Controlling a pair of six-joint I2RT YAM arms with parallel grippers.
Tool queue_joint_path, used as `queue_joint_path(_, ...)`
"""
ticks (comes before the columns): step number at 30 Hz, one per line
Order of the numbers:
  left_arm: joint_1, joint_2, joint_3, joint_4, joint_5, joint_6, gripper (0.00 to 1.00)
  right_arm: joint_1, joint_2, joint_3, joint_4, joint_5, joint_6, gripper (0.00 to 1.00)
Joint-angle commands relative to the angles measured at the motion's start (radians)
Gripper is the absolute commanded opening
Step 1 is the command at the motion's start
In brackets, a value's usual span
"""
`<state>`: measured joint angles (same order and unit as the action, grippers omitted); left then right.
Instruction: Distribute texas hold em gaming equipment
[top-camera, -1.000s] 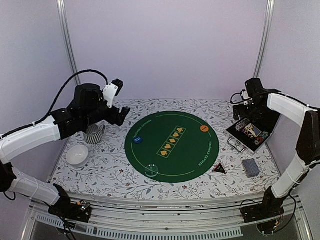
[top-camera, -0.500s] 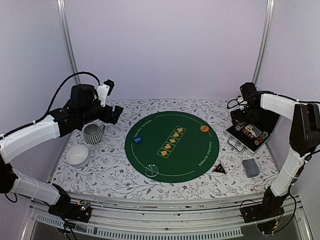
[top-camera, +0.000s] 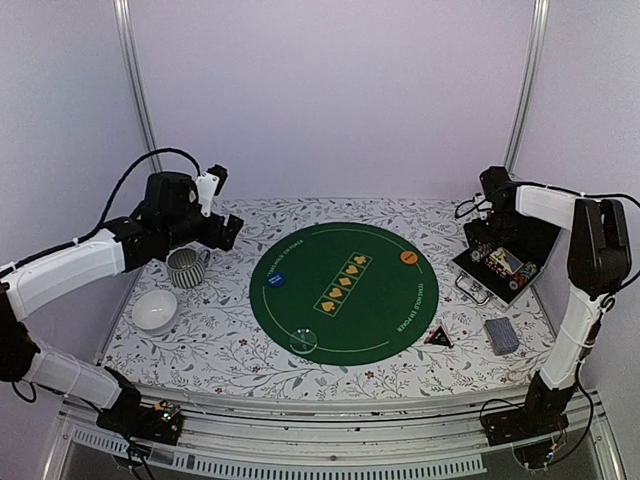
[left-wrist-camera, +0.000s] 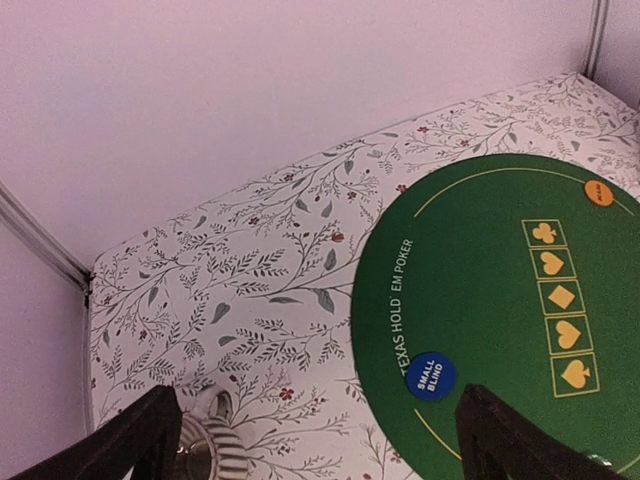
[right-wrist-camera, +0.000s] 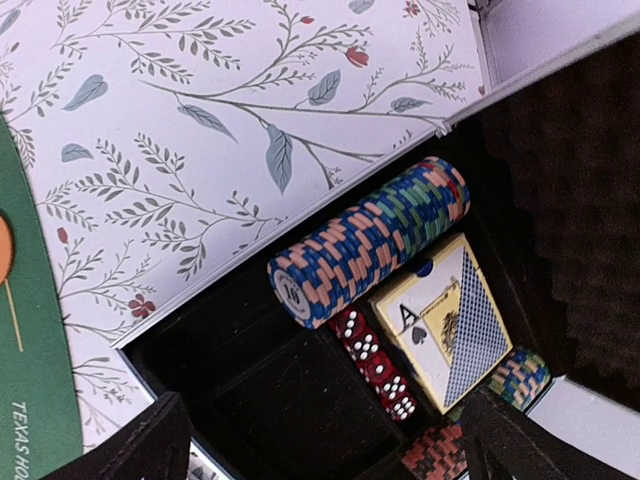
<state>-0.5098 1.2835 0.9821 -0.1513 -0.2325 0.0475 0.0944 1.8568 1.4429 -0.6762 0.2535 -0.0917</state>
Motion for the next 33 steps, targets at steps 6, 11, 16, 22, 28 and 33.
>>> queue_joint_path(6,0.017,0.017,-0.014,0.018,0.013,0.003,0.98,-0.006,0.183,0.131,0.055,0.103,-0.143,0.72)
queue_joint_path(11,0.018,0.03,-0.016,0.019,0.013,0.009,0.98,-0.006,0.256,0.183,0.057,0.126,-0.157,0.67)
queue_joint_path(16,0.023,0.037,-0.016,0.018,0.031,0.012,0.98,-0.006,0.299,0.198,0.057,0.141,-0.162,0.71)
queue_joint_path(22,0.028,0.035,-0.014,0.015,0.055,0.012,0.98,0.005,0.307,0.178,0.071,0.151,-0.161,0.77)
queue_joint_path(28,0.03,0.031,-0.016,0.017,0.071,0.013,0.98,0.016,0.334,0.161,0.109,0.221,-0.184,0.75)
queue_joint_path(33,0.03,0.026,-0.019,0.018,0.075,0.015,0.98,0.019,0.344,0.16,0.119,0.255,-0.193,0.76)
